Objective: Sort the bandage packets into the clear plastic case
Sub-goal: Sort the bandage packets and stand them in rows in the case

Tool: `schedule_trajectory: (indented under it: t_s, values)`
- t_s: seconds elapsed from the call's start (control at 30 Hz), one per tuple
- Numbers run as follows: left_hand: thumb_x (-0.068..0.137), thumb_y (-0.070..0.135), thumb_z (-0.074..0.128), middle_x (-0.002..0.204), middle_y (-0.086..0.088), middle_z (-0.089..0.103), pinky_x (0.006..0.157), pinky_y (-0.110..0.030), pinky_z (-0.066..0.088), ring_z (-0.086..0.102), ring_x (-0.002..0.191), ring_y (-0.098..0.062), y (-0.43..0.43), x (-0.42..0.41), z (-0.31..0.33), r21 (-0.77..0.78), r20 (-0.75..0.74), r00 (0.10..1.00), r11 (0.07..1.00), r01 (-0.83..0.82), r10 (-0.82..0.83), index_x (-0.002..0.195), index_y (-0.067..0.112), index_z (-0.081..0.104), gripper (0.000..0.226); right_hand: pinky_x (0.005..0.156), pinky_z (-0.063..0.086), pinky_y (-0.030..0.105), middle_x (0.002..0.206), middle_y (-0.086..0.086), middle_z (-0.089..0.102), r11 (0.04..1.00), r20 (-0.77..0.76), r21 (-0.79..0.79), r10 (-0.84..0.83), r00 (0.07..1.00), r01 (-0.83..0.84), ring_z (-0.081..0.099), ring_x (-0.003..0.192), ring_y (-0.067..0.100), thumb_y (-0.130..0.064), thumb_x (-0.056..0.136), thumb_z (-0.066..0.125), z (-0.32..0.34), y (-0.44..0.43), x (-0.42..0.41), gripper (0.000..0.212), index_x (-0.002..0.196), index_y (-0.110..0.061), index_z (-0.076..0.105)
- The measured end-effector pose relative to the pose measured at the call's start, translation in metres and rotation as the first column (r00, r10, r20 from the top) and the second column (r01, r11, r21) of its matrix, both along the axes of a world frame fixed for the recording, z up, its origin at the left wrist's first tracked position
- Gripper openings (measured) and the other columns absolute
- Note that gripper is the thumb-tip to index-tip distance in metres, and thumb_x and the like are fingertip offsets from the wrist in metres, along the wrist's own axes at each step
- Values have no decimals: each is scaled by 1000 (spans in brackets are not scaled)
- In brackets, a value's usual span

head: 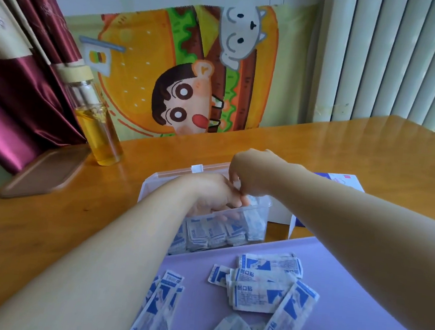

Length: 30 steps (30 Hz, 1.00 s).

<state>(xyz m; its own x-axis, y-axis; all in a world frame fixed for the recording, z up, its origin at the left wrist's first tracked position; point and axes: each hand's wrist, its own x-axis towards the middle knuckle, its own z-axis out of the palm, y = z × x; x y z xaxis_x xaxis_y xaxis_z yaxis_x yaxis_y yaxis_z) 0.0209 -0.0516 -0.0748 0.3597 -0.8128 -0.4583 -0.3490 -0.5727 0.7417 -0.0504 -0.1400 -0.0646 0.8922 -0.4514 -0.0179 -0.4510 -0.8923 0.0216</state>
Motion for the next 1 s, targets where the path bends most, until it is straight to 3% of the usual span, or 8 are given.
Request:
schedule_trajectory:
  t_s: [0.13,0.23,0.4,0.6,0.7,0.83,0.93,1.0]
  values:
    - [93,12,53,114,-5,63,51,-18,43,63,80,-12,-2,0,2,52,107,994,999,1,-6,108,11,65,20,98,32,36,107,0,60,992,-63,-120,33,997,-40,51,102,22,-22,85,67,-1,2,0,34,118,-20,59]
    - [95,16,51,89,0,64,48,-18,35,57,62,-6,-1,1,4,82,244,968,996,39,-58,111,15,67,23,98,30,34,113,-1,61,975,-53,-212,59,997,-69,52,111,22,-28,84,68,-3,3,-1,35,117,-23,58]
    - [95,10,44,84,7,60,56,-20,35,51,64,-6,5,-1,9,60,294,954,997,42,-58,106,14,67,26,87,28,31,107,-3,64,957,53,-283,75,996,-57,55,104,21,-24,86,65,-4,1,-3,30,115,-24,60]
    - [92,4,45,90,5,66,66,-25,41,61,91,-21,32,-12,14,-345,394,914,937,50,96,82,28,62,31,84,36,32,93,-5,70,969,405,-247,120,906,-17,61,89,21,-24,89,54,16,16,-35,19,102,-28,68]
    - [94,6,46,87,16,63,64,-16,44,60,88,-10,58,-24,14,-542,432,875,838,58,219,83,35,58,33,73,49,30,88,-4,70,994,558,-87,107,823,-71,63,80,22,-20,87,53,24,35,-63,20,94,-27,70]
    - [95,14,52,83,17,59,49,-5,35,54,66,6,106,-51,1,-490,483,860,865,111,163,98,25,63,16,71,50,25,76,-17,62,960,254,153,190,948,-234,60,74,7,-10,85,55,17,58,-105,25,96,-25,71]
    - [93,17,56,92,13,59,49,-4,35,51,64,6,134,-66,-15,-263,568,823,946,188,-6,103,23,64,14,80,48,23,104,-8,65,929,-100,313,239,966,-197,62,94,12,-9,84,62,0,72,-129,34,113,-25,64]
    - [91,17,58,96,12,61,55,-5,36,52,70,3,145,-71,-23,-161,596,800,964,212,-76,101,27,62,15,81,44,22,114,-5,59,943,-202,289,229,952,-165,58,103,16,-15,83,66,-12,79,-138,41,122,-26,59]
